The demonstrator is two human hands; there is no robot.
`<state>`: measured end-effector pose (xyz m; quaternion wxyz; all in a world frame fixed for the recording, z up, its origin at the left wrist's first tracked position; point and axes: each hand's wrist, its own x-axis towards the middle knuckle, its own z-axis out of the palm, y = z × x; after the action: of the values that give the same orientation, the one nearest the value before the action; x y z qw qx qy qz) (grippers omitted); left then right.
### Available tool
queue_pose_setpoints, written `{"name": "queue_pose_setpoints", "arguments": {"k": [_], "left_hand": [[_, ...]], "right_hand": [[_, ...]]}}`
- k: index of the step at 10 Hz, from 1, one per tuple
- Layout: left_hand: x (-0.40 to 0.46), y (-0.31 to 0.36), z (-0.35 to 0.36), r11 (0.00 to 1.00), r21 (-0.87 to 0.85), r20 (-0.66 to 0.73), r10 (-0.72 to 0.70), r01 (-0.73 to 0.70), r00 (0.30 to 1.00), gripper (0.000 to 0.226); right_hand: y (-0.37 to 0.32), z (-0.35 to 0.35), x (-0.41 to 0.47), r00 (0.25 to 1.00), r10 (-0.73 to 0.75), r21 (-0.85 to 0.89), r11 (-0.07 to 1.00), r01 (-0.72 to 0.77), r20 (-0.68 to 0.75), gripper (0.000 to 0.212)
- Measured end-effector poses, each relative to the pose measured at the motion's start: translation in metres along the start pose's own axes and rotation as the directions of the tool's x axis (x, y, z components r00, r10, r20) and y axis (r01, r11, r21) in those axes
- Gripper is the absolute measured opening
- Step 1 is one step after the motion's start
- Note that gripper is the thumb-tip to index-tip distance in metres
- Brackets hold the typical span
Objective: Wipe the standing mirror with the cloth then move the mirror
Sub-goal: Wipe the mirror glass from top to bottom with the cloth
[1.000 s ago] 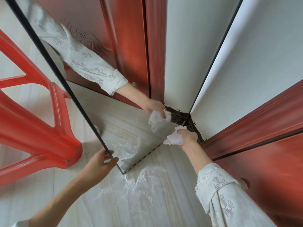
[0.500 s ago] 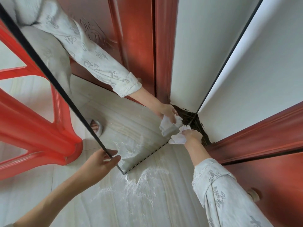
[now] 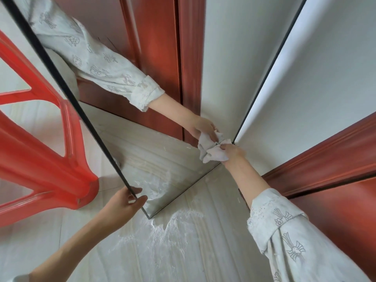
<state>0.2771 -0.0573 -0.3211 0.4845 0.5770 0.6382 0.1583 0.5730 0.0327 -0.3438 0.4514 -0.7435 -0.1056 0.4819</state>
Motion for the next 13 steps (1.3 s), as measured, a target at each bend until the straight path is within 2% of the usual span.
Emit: {"name": "queue_pose_setpoints", "arguments": {"k": [1, 2, 3, 4, 5, 6, 7, 8, 10, 11, 12, 13], "left_hand": [[0.000, 0.000, -0.001, 1.000, 0.018, 0.006, -0.015, 0.015, 1.000, 0.032], [-0.005, 0.003, -0.003, 1.000, 0.017, 0.016, -0.010, 0.010, 1.000, 0.017], [-0.009, 0.007, -0.005, 0.999, 0.031, 0.006, -0.024, 0.024, 1.000, 0.024], [-0.016, 0.009, -0.009, 0.996, 0.079, 0.046, -0.039, 0.036, 0.998, 0.028], [-0.024, 0.012, -0.013, 0.990, 0.133, 0.082, -0.054, 0.042, 0.995, 0.032], [-0.038, 0.021, -0.017, 0.963, 0.252, 0.114, -0.126, 0.093, 0.985, 0.025], [-0.059, 0.039, -0.018, 0.957, 0.289, 0.244, -0.107, 0.033, 0.964, 0.022], [-0.081, 0.070, -0.020, 0.990, 0.137, 0.381, -0.030, -0.024, 0.924, 0.013], [-0.112, 0.134, -0.022, 0.977, -0.170, 0.343, 0.180, -0.127, 0.922, 0.022], [-0.121, 0.156, -0.021, 0.961, -0.238, 0.382, 0.227, -0.142, 0.896, 0.036], [-0.130, 0.173, -0.022, 0.943, -0.273, 0.307, 0.272, -0.189, 0.912, 0.029], [-0.138, 0.183, -0.022, 0.917, -0.308, 0.213, 0.327, -0.255, 0.921, 0.027]], "right_hand": [[-0.034, -0.004, -0.027, 0.997, -0.049, 0.068, 0.997, 0.045, 0.058, 0.017], [-0.054, -0.015, -0.042, 0.978, -0.112, 0.245, 0.967, 0.067, 0.174, 0.004], [-0.067, -0.036, -0.063, 0.958, -0.162, 0.358, 0.931, 0.069, 0.237, 0.005], [-0.057, -0.053, -0.082, 0.966, -0.118, 0.311, 0.950, 0.042, 0.230, 0.010], [-0.043, -0.059, -0.095, 0.964, -0.113, 0.140, 0.987, 0.081, 0.242, 0.030], [-0.032, -0.063, -0.114, 0.980, -0.013, 0.131, 0.991, -0.013, 0.199, 0.019], [-0.028, -0.064, -0.143, 0.977, 0.038, 0.232, 0.969, -0.087, 0.210, 0.007], [-0.027, -0.062, -0.177, 0.957, 0.018, 0.192, 0.978, -0.076, 0.289, 0.011], [-0.026, -0.058, -0.230, 0.896, -0.068, 0.236, 0.971, -0.041, 0.438, 0.013], [-0.031, -0.058, -0.248, 0.865, -0.138, 0.241, 0.970, 0.021, 0.482, 0.016], [-0.041, -0.059, -0.265, 0.853, -0.212, 0.253, 0.962, 0.097, 0.477, 0.010], [-0.047, -0.055, -0.279, 0.891, -0.231, 0.123, 0.972, 0.199, 0.390, 0.013]]}}
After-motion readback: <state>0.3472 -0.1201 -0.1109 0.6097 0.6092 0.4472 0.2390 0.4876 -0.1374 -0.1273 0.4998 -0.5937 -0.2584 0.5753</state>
